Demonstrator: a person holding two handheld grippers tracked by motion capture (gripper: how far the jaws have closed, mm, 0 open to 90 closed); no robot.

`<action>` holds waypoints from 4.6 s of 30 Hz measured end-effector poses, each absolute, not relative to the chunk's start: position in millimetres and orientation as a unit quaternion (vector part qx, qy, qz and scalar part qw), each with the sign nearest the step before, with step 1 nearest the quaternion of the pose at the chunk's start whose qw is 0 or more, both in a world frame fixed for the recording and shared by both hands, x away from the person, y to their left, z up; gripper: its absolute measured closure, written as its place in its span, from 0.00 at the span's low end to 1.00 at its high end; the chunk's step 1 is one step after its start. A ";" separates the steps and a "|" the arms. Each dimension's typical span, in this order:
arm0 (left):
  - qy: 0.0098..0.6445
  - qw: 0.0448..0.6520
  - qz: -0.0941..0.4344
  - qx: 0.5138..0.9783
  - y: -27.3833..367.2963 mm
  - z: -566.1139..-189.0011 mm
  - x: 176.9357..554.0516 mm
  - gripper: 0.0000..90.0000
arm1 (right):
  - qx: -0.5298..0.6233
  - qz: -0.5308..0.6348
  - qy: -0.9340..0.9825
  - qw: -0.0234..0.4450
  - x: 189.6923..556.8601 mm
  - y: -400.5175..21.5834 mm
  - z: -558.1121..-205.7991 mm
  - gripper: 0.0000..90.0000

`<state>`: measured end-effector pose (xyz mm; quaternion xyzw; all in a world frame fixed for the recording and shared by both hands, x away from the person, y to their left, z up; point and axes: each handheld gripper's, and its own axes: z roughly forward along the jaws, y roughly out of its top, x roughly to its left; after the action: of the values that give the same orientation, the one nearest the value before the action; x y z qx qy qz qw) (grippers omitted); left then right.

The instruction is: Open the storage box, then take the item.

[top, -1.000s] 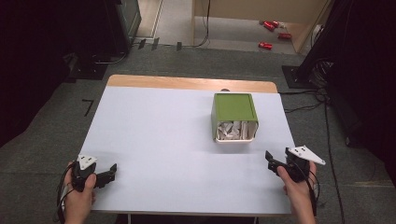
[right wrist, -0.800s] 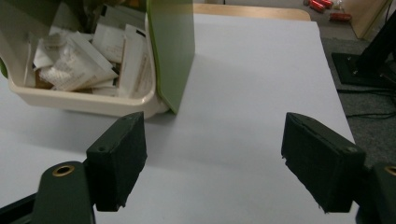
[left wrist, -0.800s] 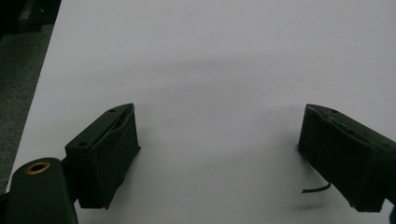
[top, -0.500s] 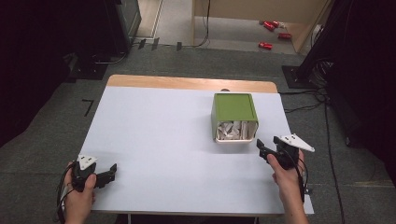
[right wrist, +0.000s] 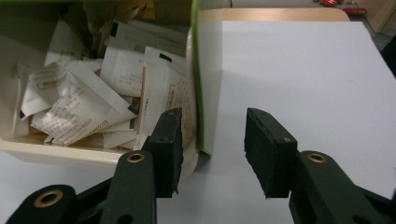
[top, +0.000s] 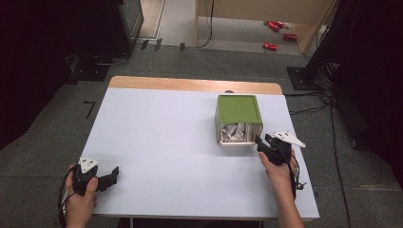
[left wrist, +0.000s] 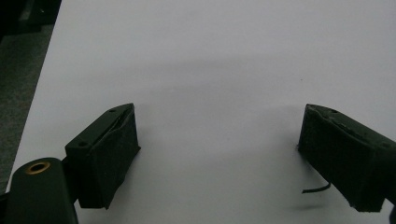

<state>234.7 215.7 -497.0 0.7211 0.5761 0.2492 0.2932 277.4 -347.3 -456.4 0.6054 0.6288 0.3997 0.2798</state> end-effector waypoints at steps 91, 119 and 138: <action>0.576 0.294 0.249 0.721 215.9 -497.1 234.7 0.14 | 0.640 0.342 0.633 0.267 232.2 -326.7 -459.8 0.98; 0.576 0.293 0.249 0.721 215.7 -497.0 234.8 0.14 | 0.600 0.405 0.642 0.252 210.5 -323.0 -459.5 0.23; 0.576 0.294 0.250 0.721 215.7 -497.1 234.7 0.14 | 0.579 0.447 0.624 0.276 196.6 -323.6 -417.2 0.20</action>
<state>234.7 215.7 -497.1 0.7209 0.5757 0.2499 0.2940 196.6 -323.6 -417.2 0.5787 0.6241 0.4467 0.2757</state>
